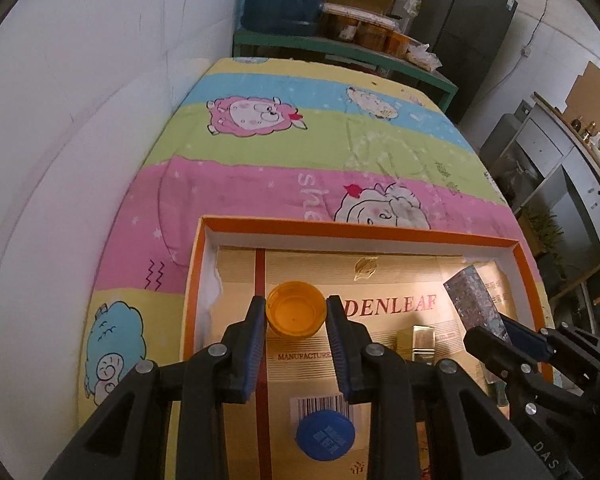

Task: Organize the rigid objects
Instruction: 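Carry the clear bottle and open orange cap over the tray with both tools, then lower and release the orange cap with the left tool while the right releases the bottle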

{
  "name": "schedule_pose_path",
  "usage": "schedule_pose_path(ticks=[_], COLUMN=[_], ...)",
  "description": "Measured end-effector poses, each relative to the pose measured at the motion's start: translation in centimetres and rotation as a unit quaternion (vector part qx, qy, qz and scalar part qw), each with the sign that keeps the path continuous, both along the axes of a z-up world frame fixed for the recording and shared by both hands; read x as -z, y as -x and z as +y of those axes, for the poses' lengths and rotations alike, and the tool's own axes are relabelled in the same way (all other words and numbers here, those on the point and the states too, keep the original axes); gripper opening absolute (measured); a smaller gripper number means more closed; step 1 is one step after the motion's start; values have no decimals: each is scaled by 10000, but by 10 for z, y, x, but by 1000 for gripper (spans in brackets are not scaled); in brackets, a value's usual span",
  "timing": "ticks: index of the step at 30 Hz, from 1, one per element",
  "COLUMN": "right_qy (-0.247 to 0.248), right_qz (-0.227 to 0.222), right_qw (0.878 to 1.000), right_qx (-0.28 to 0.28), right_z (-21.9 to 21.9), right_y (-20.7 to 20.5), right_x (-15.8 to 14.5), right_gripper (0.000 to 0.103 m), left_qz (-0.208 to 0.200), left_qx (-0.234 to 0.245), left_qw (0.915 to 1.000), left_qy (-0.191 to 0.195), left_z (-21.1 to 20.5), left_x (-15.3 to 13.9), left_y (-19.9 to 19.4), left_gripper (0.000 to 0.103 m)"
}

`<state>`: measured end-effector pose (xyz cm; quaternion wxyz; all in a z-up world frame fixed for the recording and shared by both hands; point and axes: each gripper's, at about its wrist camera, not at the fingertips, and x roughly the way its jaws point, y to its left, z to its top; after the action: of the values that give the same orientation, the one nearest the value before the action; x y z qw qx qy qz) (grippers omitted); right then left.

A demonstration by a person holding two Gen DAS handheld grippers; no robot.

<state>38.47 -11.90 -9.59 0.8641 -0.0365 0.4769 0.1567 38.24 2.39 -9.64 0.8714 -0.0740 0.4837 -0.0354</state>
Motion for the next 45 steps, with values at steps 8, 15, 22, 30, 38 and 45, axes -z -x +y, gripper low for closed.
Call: schedule_pose_path(ticks=[8,15,22,30,38,45], right_qy=[66,82,-98,-169,-240,-316], right_qz=[151,286,316,271,170,78], right_qw=[9999,9995,9995,9995,9994,9991], right_qx=[-42,-37,7,86,154,283], right_z=[3,5,3,1,-3,-8], right_y=[-5,-9,-10,-8,0,10], right_x=[10,20,20,17,9,2], right_gripper=[20,20,21,22,22,24], left_qz=[83,43,-53,-141,-372,-760], left_qx=[11,56,98,78,111,91], left_qw=[10000,10000,9999,9998,9992,9969], left_qy=[-7,-49,-31,92,-32,-176], left_z=[-1,-3,-1,0,-6,-6], left_x=[10,12,13,11,-2,-21], left_y=[-2,-1,1,6,15,33], left_gripper=[31,31,32,35,35,35])
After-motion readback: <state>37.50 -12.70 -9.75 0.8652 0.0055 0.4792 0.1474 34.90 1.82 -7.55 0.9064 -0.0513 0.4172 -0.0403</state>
